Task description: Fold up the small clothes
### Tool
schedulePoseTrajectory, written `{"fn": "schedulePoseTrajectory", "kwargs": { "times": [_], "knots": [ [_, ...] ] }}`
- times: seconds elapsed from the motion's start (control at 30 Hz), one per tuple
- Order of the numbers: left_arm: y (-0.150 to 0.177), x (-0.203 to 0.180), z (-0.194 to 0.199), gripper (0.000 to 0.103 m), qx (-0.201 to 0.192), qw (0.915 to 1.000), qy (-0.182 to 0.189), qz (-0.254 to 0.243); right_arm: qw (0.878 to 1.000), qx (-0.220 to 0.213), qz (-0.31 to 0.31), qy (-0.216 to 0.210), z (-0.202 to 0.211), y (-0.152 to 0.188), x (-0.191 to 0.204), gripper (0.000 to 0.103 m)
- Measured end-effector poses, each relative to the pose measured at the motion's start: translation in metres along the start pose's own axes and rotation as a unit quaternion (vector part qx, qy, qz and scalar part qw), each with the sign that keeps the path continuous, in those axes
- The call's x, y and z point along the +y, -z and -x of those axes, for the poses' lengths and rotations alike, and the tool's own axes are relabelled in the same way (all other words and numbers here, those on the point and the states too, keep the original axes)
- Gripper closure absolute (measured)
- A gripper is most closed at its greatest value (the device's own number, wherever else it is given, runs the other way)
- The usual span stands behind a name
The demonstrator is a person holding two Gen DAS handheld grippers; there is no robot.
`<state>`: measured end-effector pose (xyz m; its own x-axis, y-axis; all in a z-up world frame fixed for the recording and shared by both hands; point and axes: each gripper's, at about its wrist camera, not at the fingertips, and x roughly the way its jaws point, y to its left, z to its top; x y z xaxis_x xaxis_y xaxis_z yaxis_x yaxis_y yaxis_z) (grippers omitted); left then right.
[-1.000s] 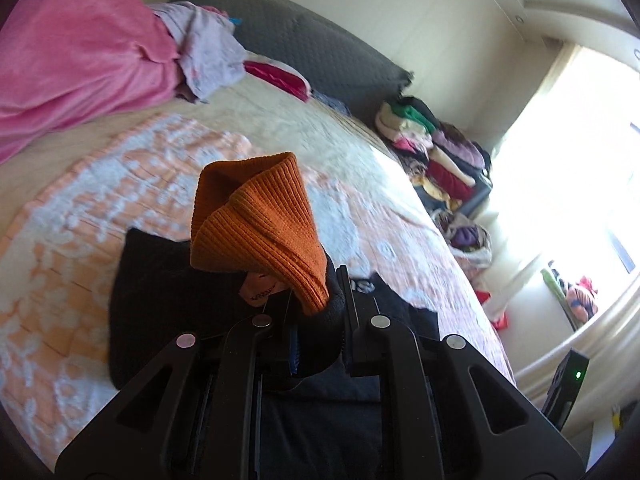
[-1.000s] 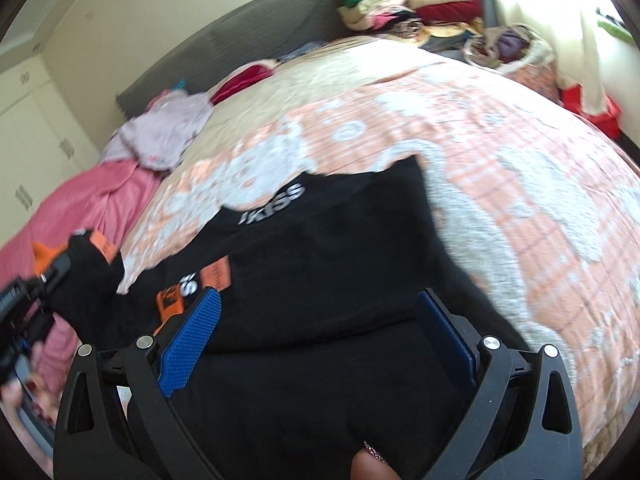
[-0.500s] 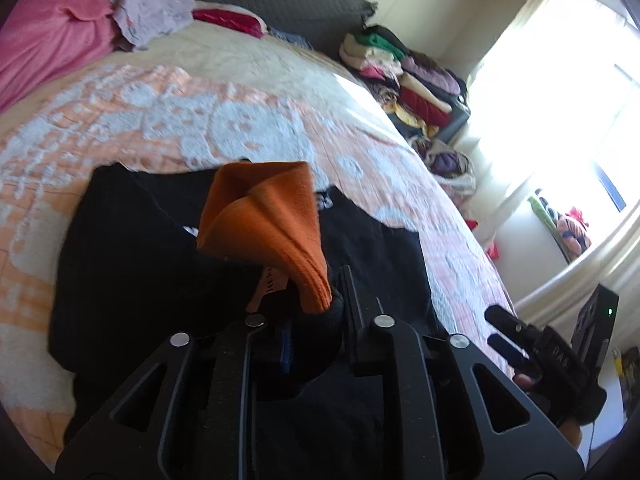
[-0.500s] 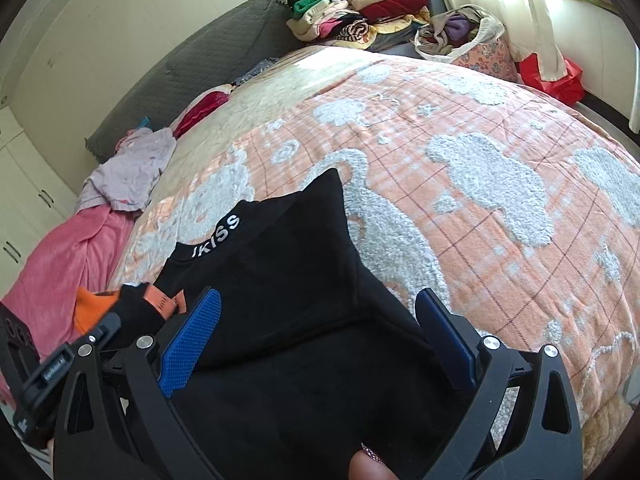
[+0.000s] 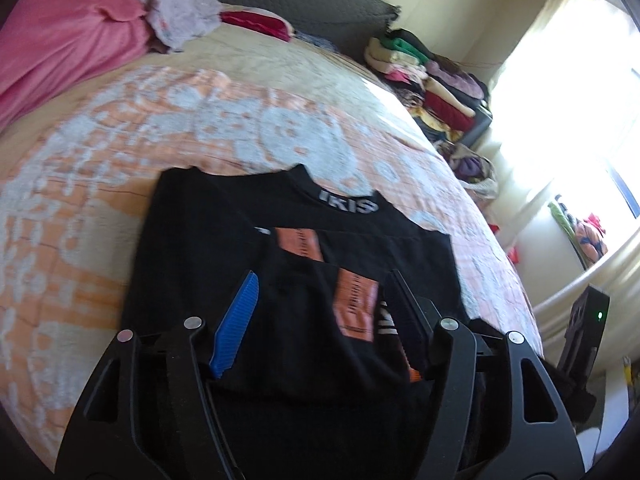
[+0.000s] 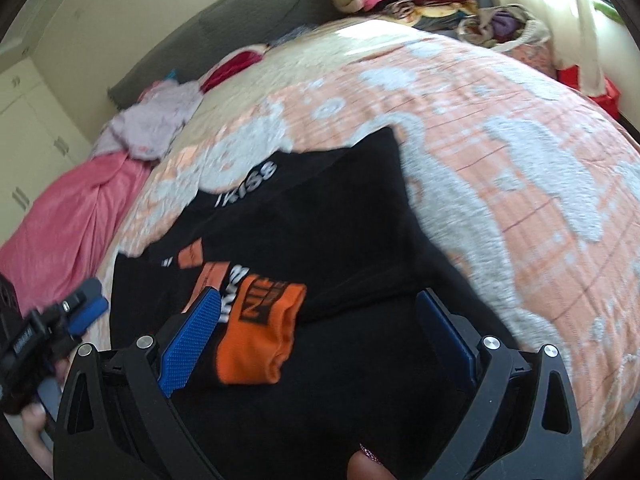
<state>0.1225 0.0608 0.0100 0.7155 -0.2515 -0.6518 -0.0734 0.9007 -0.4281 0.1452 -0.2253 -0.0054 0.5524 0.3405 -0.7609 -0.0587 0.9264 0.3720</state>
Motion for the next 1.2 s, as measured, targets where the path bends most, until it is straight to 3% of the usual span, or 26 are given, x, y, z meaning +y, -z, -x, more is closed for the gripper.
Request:
{"fn": "schedulePoseTrajectory", "kwargs": {
  "times": [0.07, 0.17, 0.37, 0.4, 0.47, 0.57, 0.67, 0.93, 1.07, 1.2],
  "knots": [
    [-0.002, 0.014, 0.009, 0.042, -0.010, 0.9998, -0.016, 0.010, 1.000, 0.009, 0.025, 0.001, -0.010, 0.006, 0.014, 0.008],
    [-0.004, 0.028, 0.021, 0.038, -0.021, 0.9991, -0.027, 0.024, 0.998, 0.016, 0.054, 0.004, -0.025, 0.009, 0.028, 0.020],
    [-0.005, 0.049, 0.041, 0.036, -0.040, 0.9974, -0.042, 0.042, 0.997, 0.022, 0.069, 0.029, -0.050, 0.017, 0.033, 0.032],
    [-0.004, 0.050, 0.042, 0.036, -0.041, 0.9972, -0.043, 0.045, 0.997, 0.015, 0.076, 0.025, -0.049, 0.018, 0.036, 0.045],
    [-0.004, 0.055, 0.045, 0.036, -0.044, 0.9966, -0.046, 0.053, 0.996, 0.012, 0.090, 0.021, -0.050, 0.020, 0.041, 0.059],
    [-0.005, 0.061, 0.046, 0.036, -0.047, 0.9957, -0.048, 0.063, 0.994, 0.007, 0.109, 0.008, -0.047, 0.018, 0.049, 0.089],
    [-0.004, 0.066, 0.048, 0.036, -0.048, 0.9952, -0.051, 0.068, 0.992, -0.005, 0.129, -0.001, -0.040, 0.012, 0.058, 0.094],
    [-0.002, 0.071, 0.051, 0.036, -0.051, 0.9941, -0.058, 0.076, 0.981, -0.067, 0.176, -0.039, 0.001, -0.032, 0.081, 0.095],
    [-0.002, 0.070, 0.052, 0.036, -0.051, 0.9941, -0.061, 0.074, 0.980, -0.101, 0.172, -0.021, 0.019, -0.052, 0.067, 0.095],
    [-0.002, 0.068, 0.049, 0.036, -0.047, 0.9945, -0.061, 0.071, 0.982, -0.100, 0.158, 0.008, 0.018, -0.058, 0.045, 0.095]
  ]
}}
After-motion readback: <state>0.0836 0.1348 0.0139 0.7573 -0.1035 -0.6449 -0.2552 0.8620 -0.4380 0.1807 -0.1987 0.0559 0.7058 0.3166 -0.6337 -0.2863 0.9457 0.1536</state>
